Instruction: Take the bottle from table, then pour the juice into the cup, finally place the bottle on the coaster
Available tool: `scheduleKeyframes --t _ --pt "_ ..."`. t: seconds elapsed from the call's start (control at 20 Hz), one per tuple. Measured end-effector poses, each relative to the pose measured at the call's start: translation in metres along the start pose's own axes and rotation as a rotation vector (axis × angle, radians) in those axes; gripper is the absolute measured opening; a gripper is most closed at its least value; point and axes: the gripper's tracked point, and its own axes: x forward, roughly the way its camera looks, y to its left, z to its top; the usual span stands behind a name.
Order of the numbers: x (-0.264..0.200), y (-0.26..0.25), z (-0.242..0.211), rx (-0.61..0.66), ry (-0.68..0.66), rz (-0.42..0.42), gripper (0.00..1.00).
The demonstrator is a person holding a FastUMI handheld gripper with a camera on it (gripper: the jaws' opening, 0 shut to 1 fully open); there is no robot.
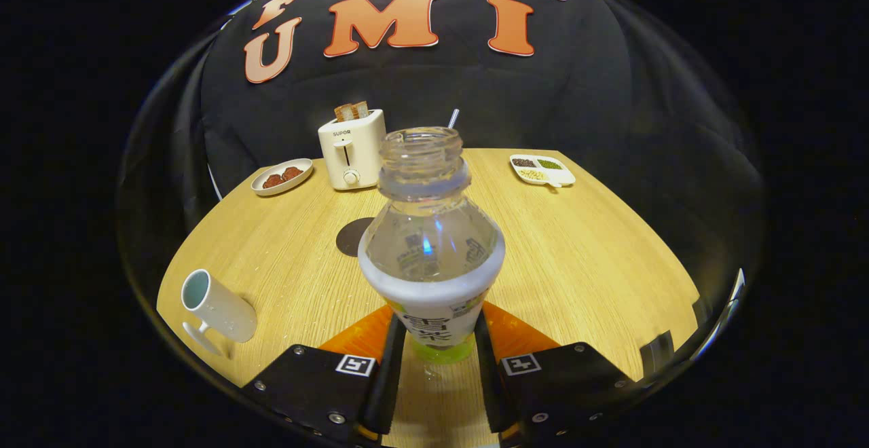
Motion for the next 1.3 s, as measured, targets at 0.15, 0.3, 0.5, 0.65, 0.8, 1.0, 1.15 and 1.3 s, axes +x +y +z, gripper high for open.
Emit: scheduleKeyframes --t 0.15,0.3,0.5,0.65,0.8,1.0,1.15,1.3 --pt "-0.017 0.007 0.014 -0.06 -0.01 -0.022 0.53" --pt "-0.033 0.016 0.032 -0.138 -0.032 -0.052 0.53" --pt "-0.052 0.036 0.048 -0.217 -0.059 -0.062 0.53" --pt "-0.063 0.054 0.057 -0.267 -0.074 -0.07 0.53" --pt "-0.068 0.072 0.061 -0.377 -0.086 -0.083 0.53" --pt "-0.069 0.093 0.057 -0.496 -0.089 -0.099 0.53" --pt "-0.065 0.105 0.053 -0.598 -0.087 -0.122 0.53" --pt "-0.063 0.112 0.054 -0.717 -0.104 -0.158 0.53"
